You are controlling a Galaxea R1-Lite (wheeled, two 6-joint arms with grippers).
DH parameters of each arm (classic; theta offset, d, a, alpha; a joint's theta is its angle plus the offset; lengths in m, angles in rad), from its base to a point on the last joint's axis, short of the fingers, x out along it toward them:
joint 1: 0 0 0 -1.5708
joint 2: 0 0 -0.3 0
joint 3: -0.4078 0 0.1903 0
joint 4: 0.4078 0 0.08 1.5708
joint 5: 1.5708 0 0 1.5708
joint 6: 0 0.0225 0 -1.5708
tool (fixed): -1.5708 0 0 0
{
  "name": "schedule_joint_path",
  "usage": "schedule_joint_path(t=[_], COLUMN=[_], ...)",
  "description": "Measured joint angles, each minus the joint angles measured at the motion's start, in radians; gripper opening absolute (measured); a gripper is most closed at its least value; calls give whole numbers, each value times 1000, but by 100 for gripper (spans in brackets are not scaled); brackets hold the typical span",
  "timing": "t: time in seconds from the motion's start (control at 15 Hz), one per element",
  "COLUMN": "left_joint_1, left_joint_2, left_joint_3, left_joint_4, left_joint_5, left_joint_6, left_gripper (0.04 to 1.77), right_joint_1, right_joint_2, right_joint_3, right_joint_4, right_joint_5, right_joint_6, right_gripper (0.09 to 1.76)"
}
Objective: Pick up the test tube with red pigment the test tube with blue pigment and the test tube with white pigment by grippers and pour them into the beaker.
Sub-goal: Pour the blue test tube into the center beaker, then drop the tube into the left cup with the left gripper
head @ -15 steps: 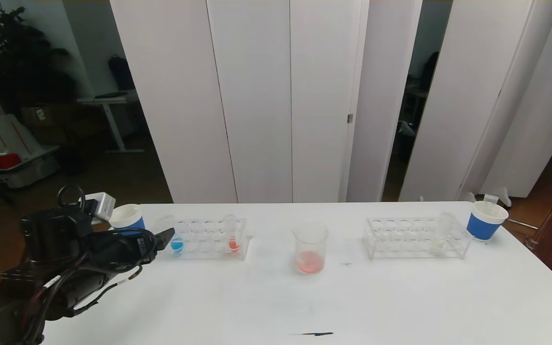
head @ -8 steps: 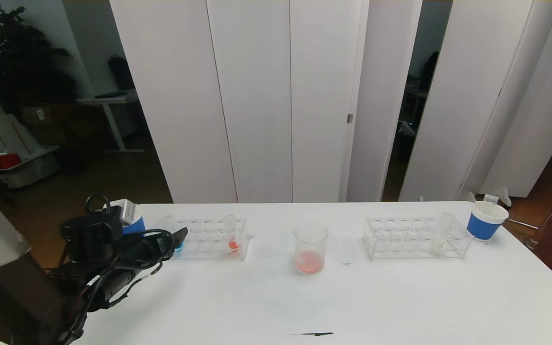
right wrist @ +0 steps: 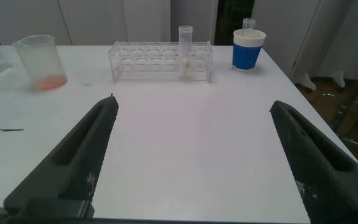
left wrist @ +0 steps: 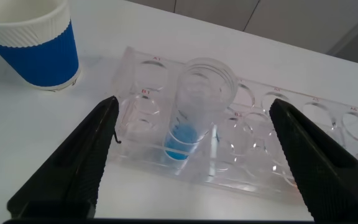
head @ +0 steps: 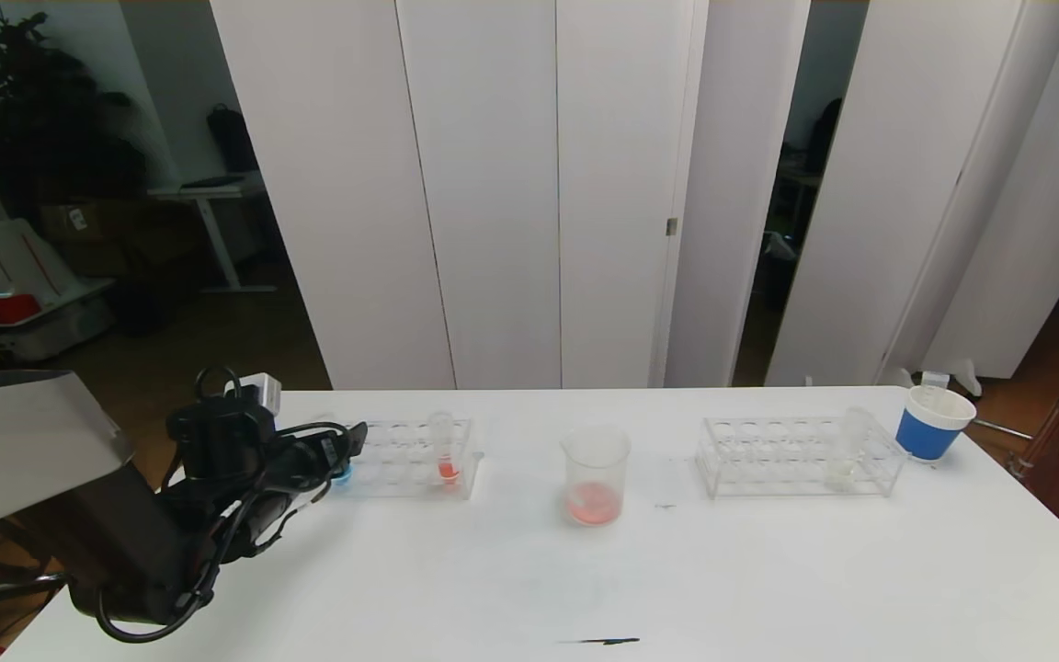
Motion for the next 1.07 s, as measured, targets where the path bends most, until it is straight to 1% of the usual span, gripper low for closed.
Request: schedule_joint_path(t=[0.2, 0.27, 0.33, 0.47, 0.53, 0.6, 0.67, 0.73, 1.07], left_joint_1=[4, 4, 4, 4, 4, 4, 4, 3, 3], left_joint_2=[25, 32, 40, 50, 52, 53, 53, 52, 52], left_joint_3=[-22, -29, -39, -50, -52, -53, -53, -53, -60], left_joint_4=[5, 8, 8, 11, 14, 16, 16, 17, 18], left_joint_5=[2, 2, 2, -2, -5, -8, -10, -10, -12], left_joint_6=[0, 0, 1, 4, 5, 7, 6, 6, 6], left_gripper=[174, 168, 146, 59, 42, 42, 67, 58, 58], right_joint_1=[0, 0, 0, 0, 0, 0, 0, 0, 0], right_joint_2=[0, 0, 0, 0, 0, 0, 0, 0, 0], right_joint_3=[0, 0, 0, 0, 0, 0, 0, 0, 0], right_joint_4=[0, 0, 0, 0, 0, 0, 0, 0, 0], right_joint_5=[0, 0, 0, 0, 0, 0, 0, 0, 0], right_joint_6=[0, 0, 0, 0, 0, 0, 0, 0, 0], right_gripper=[175, 175, 175, 175, 175, 175, 175, 175, 175])
